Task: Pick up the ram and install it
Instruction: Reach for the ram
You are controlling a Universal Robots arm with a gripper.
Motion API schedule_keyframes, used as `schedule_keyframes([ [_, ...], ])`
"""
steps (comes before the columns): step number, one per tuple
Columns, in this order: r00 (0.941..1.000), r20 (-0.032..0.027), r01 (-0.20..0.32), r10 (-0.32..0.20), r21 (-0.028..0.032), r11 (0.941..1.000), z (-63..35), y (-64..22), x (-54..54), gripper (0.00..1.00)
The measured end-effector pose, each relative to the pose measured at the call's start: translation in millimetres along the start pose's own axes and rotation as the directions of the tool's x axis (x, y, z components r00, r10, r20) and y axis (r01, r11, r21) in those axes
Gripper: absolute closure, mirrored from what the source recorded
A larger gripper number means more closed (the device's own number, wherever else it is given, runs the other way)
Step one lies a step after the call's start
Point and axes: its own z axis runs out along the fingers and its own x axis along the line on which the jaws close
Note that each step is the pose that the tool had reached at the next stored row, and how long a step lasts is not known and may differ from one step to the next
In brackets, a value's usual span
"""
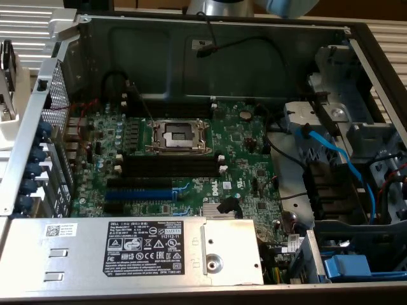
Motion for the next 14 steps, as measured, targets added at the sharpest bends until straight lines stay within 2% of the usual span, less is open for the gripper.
schedule_keyframes([
  [14, 1.0, 0.0051, 0.0, 0.0, -0.0003, 1.0, -1.9, -2.6, 62.7, 0.9],
])
